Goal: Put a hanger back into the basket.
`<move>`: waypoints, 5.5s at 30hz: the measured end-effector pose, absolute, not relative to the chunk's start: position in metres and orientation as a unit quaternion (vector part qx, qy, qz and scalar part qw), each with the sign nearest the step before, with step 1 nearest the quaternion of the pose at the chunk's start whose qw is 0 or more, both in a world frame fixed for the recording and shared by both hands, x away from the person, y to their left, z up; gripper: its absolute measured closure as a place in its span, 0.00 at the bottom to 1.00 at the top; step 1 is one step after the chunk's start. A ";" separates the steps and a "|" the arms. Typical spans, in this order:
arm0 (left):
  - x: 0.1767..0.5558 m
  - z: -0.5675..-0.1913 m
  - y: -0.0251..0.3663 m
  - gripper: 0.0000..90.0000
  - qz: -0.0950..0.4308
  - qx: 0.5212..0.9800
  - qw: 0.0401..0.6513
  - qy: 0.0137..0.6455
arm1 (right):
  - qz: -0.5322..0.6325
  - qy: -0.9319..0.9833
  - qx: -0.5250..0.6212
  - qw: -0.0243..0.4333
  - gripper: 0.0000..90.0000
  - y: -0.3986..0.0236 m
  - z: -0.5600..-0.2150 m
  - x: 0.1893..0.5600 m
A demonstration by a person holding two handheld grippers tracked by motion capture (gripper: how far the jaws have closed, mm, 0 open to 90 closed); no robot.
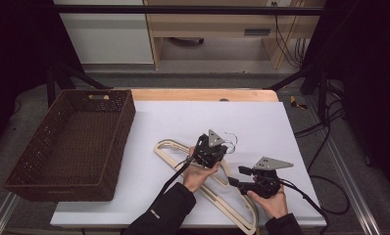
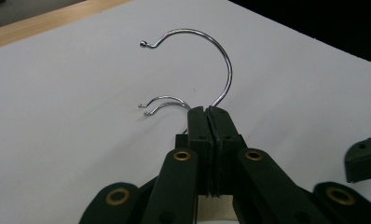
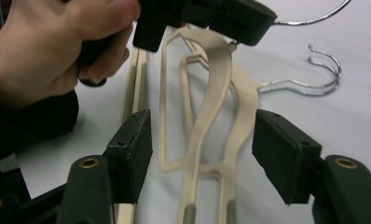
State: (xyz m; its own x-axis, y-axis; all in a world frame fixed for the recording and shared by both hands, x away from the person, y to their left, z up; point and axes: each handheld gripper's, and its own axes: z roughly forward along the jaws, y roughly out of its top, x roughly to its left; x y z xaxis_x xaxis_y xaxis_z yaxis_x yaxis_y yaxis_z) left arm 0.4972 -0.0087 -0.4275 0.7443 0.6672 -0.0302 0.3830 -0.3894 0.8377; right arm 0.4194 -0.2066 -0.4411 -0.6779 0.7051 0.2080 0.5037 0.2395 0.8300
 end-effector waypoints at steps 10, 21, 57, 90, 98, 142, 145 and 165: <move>0.487 -0.418 0.006 0.98 0.161 0.809 0.468 0.317 | 0.464 0.780 0.413 0.073 0.57 -0.186 -0.442 0.441; 0.479 -0.412 0.015 0.98 0.158 0.805 0.477 0.315 | 0.469 0.780 0.413 0.018 0.86 -0.176 -0.446 0.454; 0.417 -0.360 0.152 0.13 0.152 0.834 0.485 0.216 | 0.527 0.802 0.279 -0.032 0.97 -0.168 -0.379 0.425; 0.415 -0.379 0.127 0.90 0.067 0.895 0.413 0.156 | 0.499 0.835 0.230 -0.013 0.82 -0.153 -0.387 0.417; 0.411 -0.380 0.125 0.96 0.049 0.882 0.436 0.169 | 0.513 0.821 0.242 0.069 0.57 -0.154 -0.386 0.416; 0.423 -0.251 0.266 0.96 0.222 0.783 0.509 0.282 | 0.536 0.717 0.390 0.213 0.05 -0.229 -0.376 0.408; 0.434 -0.246 0.277 0.96 0.219 0.784 0.507 0.284 | 0.534 0.717 0.392 0.217 0.05 -0.231 -0.376 0.407; 0.487 -0.264 0.359 0.96 0.239 0.786 0.456 0.342 | 0.532 0.717 0.396 0.217 0.05 -0.230 -0.380 0.410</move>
